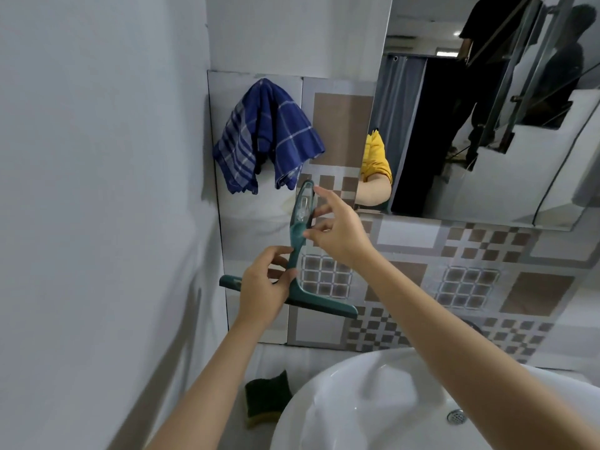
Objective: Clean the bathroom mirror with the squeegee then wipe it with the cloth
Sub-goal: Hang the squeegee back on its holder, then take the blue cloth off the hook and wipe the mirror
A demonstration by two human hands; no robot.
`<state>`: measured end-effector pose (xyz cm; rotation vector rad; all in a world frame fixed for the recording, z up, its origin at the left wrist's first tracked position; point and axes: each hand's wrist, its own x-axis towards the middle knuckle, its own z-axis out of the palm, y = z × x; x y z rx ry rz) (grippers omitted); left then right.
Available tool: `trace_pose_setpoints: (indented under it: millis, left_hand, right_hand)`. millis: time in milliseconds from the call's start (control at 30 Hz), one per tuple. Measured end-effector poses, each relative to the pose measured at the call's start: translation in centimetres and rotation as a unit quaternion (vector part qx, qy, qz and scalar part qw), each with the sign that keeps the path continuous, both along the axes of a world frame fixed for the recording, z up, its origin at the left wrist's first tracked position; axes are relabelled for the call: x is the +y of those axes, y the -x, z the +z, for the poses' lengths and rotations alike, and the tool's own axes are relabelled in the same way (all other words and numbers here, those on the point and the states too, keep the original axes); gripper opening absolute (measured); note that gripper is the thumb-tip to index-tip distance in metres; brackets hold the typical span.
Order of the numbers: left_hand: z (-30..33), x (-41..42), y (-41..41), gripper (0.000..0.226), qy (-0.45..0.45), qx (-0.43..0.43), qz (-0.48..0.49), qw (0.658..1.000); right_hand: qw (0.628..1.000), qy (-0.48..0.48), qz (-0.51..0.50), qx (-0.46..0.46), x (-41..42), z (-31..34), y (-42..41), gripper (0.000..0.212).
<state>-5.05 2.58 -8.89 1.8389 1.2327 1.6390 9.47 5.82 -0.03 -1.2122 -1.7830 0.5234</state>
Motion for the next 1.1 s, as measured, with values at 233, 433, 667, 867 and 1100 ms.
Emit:
trace_pose_setpoints:
  millis: [233,433,667,867,1100]
  left_hand:
    - [-3.3,1.3,-1.0,0.029,0.045,-0.001,0.0,0.999]
    - [-4.4,1.1,-0.6,0.031,0.058,0.017,-0.028,0.998]
    - [3.1,1.4,0.8,0.032,-0.099,-0.001,0.088,0.991]
    - [12.4,2.2,1.7,0.026,-0.231,-0.089,0.252,0.935]
    - [16.3,3.4,2.2,0.016,-0.144,-0.044,0.171,0.974]
  right_hand:
    - [0.998,0.053,0.01,-0.03,1.8,-2.7,-0.3,0.085]
    - [0.998,0.031,-0.006,-0.056,1.8,-3.8,-0.7,0.072]
    - [0.977,-0.204,-0.065,0.008,1.7,2.8,-0.2,0.037]
    - [0.964,-0.258,-0.059,0.025,2.9,10.6,1.6,0.031]
    - [0.988,-0.151,0.002,-0.013,4.7,14.7,3.7,0.036]
